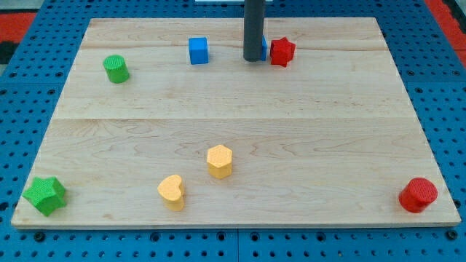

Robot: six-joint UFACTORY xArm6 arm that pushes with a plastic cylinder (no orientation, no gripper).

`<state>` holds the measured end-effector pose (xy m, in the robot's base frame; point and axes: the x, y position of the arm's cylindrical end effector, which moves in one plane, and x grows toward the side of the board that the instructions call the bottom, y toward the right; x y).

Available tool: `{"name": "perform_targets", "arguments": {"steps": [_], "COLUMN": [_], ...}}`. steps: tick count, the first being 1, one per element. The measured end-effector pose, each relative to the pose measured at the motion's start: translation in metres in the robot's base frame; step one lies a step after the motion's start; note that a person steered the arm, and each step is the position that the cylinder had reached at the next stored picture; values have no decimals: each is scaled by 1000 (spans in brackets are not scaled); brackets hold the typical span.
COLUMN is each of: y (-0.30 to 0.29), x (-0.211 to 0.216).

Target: Move the red star towards the top right corner

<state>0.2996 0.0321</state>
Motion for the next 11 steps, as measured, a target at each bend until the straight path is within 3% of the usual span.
{"name": "perform_targets", "arguments": {"steps": [11], "y": [73], "x": [-13]}}
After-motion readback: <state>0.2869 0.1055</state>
